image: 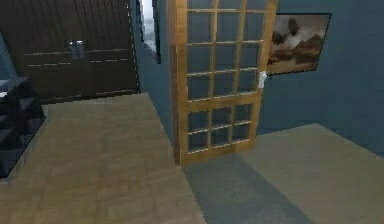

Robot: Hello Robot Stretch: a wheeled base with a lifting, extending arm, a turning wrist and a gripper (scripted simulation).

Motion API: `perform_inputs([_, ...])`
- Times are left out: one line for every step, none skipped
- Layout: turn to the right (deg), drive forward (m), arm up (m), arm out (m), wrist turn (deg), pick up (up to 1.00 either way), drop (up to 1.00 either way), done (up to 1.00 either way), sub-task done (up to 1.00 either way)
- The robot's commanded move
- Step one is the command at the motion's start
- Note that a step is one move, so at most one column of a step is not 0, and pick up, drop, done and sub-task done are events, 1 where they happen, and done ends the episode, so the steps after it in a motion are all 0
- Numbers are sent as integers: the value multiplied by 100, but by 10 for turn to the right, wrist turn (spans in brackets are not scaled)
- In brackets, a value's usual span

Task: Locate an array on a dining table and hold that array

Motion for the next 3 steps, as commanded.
perform_inputs([-210, 0, 0, 0, 0, 0, 0, 0, 0])
perform_inputs([0, 45, 0, 0, 0, 0, 0, 0, 0])
perform_inputs([450, 0, 0, 0, 0, 0, 0, 0, 0])
